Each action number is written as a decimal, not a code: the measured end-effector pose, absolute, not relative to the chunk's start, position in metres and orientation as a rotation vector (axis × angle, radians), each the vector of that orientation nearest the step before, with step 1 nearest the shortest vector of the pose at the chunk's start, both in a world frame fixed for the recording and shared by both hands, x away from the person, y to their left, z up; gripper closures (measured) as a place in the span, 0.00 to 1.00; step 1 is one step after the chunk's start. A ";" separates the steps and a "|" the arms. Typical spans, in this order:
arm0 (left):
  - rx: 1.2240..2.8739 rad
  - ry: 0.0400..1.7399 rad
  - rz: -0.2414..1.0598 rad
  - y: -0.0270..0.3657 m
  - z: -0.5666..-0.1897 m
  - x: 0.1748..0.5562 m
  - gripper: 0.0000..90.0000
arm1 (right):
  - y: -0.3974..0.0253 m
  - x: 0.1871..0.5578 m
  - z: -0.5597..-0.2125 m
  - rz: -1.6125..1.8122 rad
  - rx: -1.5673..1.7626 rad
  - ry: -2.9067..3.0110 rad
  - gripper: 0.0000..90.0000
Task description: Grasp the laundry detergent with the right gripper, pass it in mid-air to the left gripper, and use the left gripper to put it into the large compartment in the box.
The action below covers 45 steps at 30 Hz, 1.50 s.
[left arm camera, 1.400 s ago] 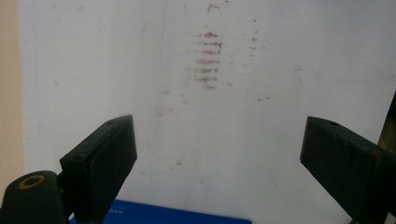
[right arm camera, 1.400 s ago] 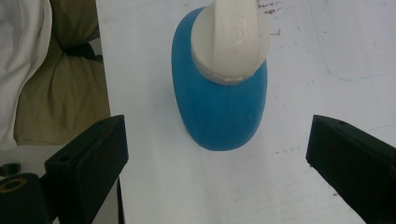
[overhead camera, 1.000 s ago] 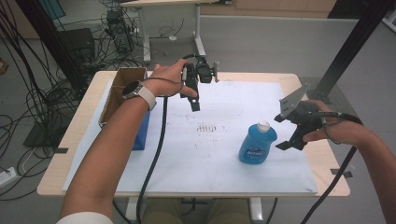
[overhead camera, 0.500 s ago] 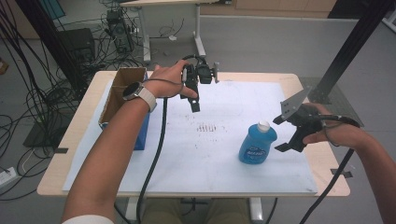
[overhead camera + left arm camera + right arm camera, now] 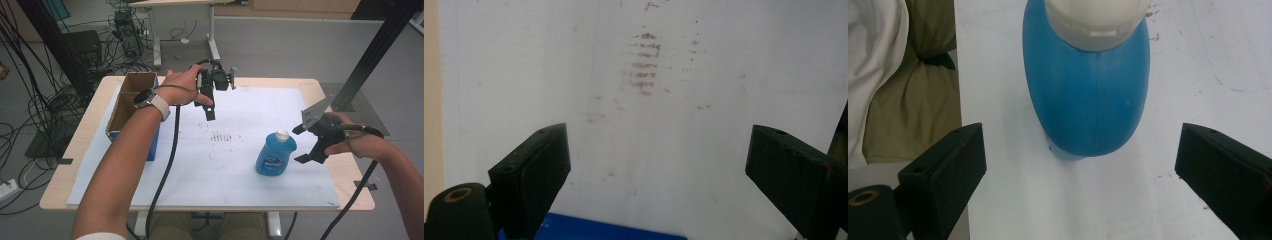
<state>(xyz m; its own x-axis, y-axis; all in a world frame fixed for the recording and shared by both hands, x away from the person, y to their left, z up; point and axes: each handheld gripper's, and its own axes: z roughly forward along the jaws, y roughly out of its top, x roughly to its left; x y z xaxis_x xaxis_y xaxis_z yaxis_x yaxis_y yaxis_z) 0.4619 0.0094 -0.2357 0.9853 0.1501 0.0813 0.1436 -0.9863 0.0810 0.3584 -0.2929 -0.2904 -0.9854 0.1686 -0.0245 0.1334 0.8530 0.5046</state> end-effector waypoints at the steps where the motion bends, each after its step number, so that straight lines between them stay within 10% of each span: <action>1: 3.056 0.226 0.135 0.009 -0.235 0.462 0.12 | -0.293 0.359 -0.291 0.799 0.241 2.957 0.07; 45: 3.050 0.246 0.138 0.011 -0.236 0.461 0.12 | -0.287 0.365 -0.304 0.853 0.214 2.964 0.07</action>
